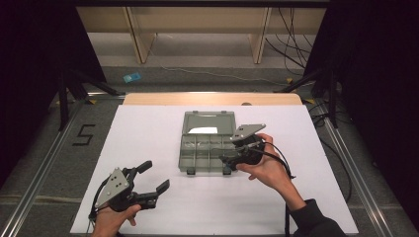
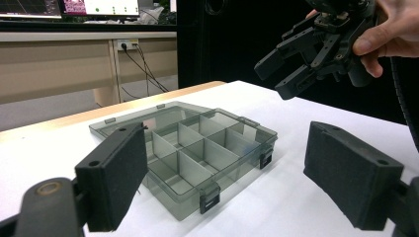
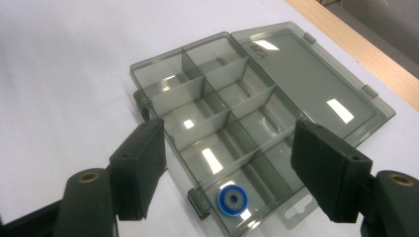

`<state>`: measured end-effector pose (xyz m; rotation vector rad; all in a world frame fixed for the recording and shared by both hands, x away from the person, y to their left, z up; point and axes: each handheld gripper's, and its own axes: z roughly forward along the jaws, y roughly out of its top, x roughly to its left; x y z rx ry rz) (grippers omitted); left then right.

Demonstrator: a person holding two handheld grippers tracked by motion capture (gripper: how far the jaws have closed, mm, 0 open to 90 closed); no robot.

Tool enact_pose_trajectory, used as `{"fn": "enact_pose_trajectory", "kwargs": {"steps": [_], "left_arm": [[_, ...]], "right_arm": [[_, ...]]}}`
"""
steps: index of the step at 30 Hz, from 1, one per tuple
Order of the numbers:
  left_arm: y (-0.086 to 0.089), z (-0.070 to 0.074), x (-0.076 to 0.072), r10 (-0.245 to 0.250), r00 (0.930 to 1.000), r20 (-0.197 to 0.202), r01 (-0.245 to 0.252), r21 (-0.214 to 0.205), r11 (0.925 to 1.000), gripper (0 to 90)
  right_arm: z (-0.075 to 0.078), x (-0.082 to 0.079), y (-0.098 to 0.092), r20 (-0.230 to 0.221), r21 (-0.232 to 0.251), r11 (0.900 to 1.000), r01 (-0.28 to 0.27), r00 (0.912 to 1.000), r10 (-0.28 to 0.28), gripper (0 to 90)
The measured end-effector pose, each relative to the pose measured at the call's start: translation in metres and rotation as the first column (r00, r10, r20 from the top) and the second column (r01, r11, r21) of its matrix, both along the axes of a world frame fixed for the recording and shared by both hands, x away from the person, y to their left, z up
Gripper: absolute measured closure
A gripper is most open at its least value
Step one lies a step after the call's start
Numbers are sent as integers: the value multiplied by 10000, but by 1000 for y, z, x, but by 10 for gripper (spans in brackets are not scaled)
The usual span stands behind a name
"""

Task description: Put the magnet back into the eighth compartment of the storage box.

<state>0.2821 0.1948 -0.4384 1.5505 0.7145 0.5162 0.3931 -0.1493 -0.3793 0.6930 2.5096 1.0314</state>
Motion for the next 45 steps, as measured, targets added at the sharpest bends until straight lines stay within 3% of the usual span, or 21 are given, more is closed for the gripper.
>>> {"fn": "enact_pose_trajectory", "kwargs": {"steps": [4,6,7,15,21,23,33,35,45], "left_arm": [[0,0,0,8,10000,5,-8,11,10000,164],[0,0,0,8,10000,4,-8,0,10000,164],[0,0,0,6,10000,-1,-6,1,10000,164],[0,0,0,2,10000,-2,-2,15,10000,164],[0,0,0,3,10000,-4,-3,28,10000,164],[0,0,0,2,10000,-4,-2,20,10000,164],[0,0,0,12,10000,-5,-12,18,10000,164],[0,0,0,13,10000,-1,-13,21,10000,164],[0,0,0,8,10000,6,-8,26,10000,164]], "right_arm": [[1,-2,-1,111,100,9999,-21,9999,20,301],[2,-3,-4,-138,258,9997,-4,9999,7,301],[0,-3,-4,65,381,9993,27,10000,-29,301],[0,-7,-10,66,668,9978,51,10000,-55,289],[-3,-10,-10,5,697,9975,88,10000,-88,273],[-4,-10,-12,197,725,9973,133,9997,-148,265],[-7,-15,-16,364,1103,9938,168,9991,-209,247],[-7,-17,-17,194,1143,9933,168,9996,-192,247],[-10,-22,-19,468,1408,9899,127,9987,-194,248]]}}
